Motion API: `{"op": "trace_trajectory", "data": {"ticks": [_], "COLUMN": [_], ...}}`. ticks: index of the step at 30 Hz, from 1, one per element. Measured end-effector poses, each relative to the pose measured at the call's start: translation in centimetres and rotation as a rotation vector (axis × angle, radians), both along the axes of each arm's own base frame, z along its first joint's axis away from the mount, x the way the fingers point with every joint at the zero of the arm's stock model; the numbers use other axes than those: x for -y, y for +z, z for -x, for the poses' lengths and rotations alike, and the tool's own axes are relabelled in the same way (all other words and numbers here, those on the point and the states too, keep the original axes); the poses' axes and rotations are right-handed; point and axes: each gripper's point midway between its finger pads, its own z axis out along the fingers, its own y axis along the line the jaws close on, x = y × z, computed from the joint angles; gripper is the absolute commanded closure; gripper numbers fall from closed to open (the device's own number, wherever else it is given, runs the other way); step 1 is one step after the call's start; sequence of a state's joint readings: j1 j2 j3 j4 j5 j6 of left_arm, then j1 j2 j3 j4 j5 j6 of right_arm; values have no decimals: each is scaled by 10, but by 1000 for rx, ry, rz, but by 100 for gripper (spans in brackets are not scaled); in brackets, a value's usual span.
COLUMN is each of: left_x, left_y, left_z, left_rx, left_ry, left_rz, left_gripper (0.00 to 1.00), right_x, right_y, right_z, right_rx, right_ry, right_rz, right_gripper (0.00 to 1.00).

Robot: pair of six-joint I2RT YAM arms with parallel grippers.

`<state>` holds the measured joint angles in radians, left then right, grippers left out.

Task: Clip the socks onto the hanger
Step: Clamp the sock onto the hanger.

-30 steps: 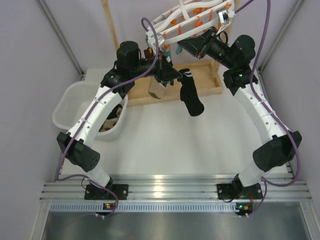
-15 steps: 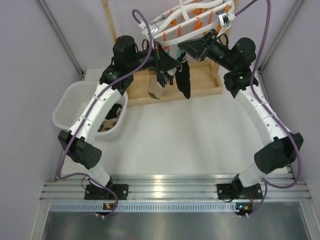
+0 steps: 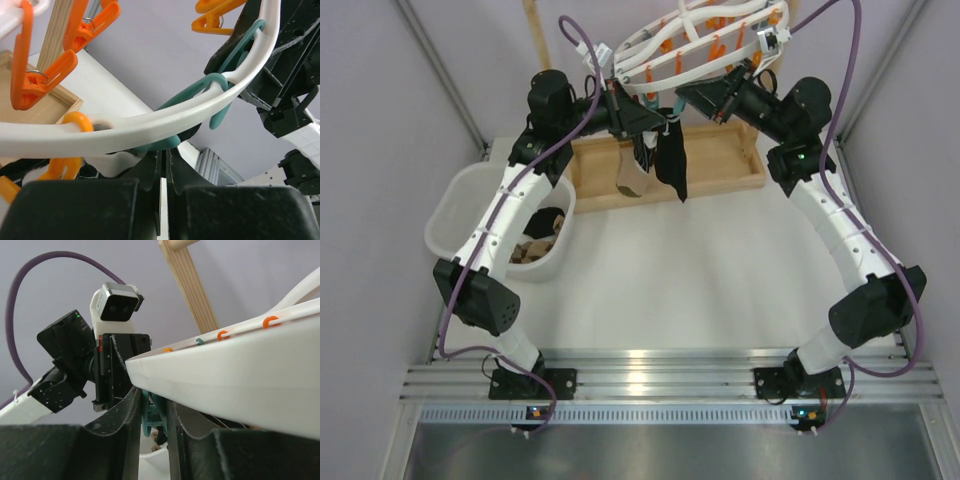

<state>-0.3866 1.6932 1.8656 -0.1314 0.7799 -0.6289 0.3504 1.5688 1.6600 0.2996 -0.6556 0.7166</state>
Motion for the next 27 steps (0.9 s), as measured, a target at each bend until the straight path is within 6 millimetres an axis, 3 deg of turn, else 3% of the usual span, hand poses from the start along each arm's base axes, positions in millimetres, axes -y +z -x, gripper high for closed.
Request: {"op": "trace_trajectory", "data": {"ticks": [3,11,19,27], "left_x": [-6,0,-2,7], "left_y": [5,23,8,5], "left_z": [-1,19,23,18], "left_rx": [-7,34,-6,20], "left_ry": [-20,-127,-111,-58], "left_rz": [34,87,76,66], "left_gripper": [100,100,100,100], "right_x": [0,0,0,1], "right_y": [0,1,2,2], "right_z": [0,1,1,-1], "right_rx": [2,8,3,-15], "right_ry": [0,2,4,-3], "right_rz": [0,-1,-8,-15], "right_gripper": [100,100,100,100]}}
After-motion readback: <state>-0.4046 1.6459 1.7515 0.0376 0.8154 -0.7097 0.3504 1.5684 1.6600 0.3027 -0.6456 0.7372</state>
